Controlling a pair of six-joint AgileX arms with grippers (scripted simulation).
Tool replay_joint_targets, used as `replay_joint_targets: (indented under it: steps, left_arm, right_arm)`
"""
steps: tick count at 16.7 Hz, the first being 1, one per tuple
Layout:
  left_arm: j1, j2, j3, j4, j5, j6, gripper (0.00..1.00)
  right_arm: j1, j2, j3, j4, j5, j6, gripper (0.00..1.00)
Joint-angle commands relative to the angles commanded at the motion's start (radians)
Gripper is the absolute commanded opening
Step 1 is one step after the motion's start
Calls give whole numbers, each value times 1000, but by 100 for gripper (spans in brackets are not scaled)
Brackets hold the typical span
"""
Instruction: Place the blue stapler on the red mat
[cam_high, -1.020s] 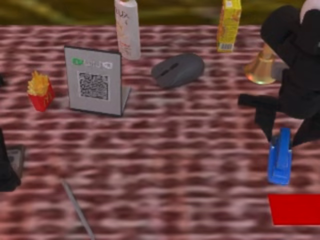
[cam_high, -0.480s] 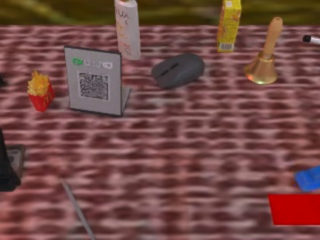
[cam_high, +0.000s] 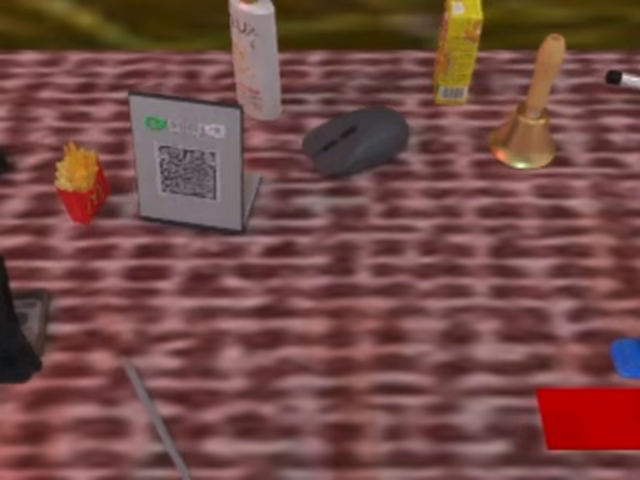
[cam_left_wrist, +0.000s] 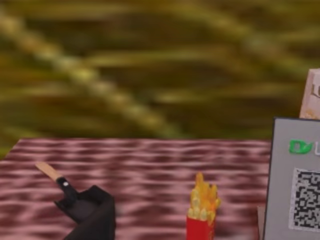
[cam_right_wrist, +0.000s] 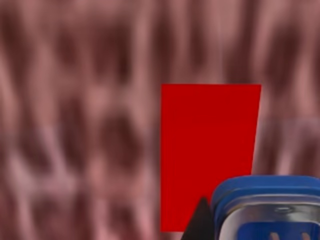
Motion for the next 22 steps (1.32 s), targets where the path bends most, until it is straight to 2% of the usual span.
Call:
replay_joint_targets:
  steps: [5, 14, 19, 22]
  left_arm:
    - [0, 0, 0, 0, 0, 0, 100]
    - [0, 0, 0, 0, 0, 0, 100]
    - [0, 0, 0, 0, 0, 0, 100]
    - [0, 0, 0, 0, 0, 0, 100]
  right_arm:
    - [14, 19, -21, 37, -1, 9, 0]
    - [92, 175, -244, 422, 1, 95, 0]
    - [97, 183, -254, 437, 0, 99, 0]
    - [97, 183, -254, 437, 0, 99, 23]
